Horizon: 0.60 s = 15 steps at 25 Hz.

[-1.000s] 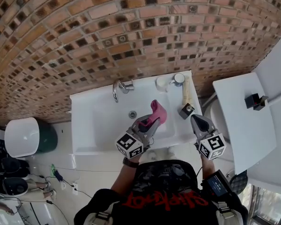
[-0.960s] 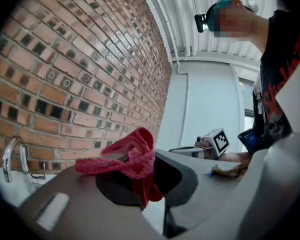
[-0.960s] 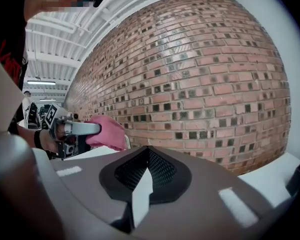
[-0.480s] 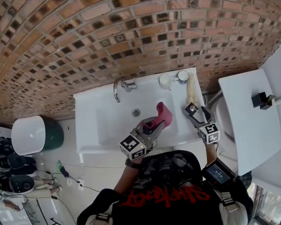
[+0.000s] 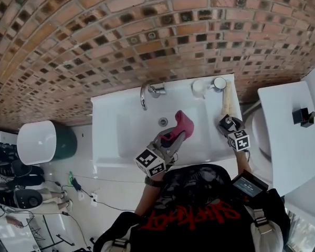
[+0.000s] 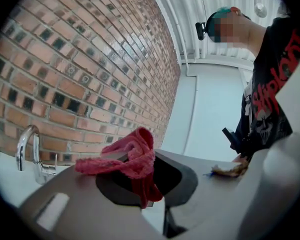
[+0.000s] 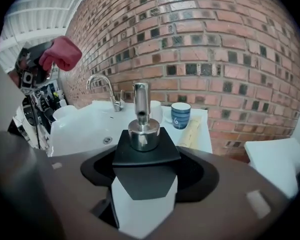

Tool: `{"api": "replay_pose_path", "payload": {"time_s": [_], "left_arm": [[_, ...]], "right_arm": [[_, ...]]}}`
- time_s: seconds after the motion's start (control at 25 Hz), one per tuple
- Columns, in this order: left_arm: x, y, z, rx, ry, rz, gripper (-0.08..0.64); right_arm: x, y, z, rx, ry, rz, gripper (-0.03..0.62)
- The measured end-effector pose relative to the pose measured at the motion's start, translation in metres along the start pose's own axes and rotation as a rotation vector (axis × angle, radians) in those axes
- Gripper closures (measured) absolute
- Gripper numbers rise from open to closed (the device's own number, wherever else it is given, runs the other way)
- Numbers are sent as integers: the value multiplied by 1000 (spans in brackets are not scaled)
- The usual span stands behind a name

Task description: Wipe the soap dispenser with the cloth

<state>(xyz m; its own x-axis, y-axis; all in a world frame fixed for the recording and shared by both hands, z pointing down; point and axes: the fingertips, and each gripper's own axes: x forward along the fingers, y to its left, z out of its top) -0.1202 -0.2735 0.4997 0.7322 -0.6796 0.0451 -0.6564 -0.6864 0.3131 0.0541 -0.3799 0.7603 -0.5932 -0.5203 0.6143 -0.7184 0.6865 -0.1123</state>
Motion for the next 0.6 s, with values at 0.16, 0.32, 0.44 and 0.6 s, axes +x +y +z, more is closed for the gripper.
{"api": "replay_pose_path", "payload": {"time_s": [0.16,0.32,0.44,0.6], "left_arm": [[1,2,-3,-9,6,-23,518],[13,-2,-5,-11,33,-91,518],[21,-5,-9,-17,62,-139,518],[29,-13,-10,-18,84,-202,518]], "right_arm": [[-34,35,47,-60,-94,143,268],[-87,83,118,-181,-233,278,268],[-118,120,157,-324,-276,326,268],[-137,146,176,-449,-272,312,268]]}}
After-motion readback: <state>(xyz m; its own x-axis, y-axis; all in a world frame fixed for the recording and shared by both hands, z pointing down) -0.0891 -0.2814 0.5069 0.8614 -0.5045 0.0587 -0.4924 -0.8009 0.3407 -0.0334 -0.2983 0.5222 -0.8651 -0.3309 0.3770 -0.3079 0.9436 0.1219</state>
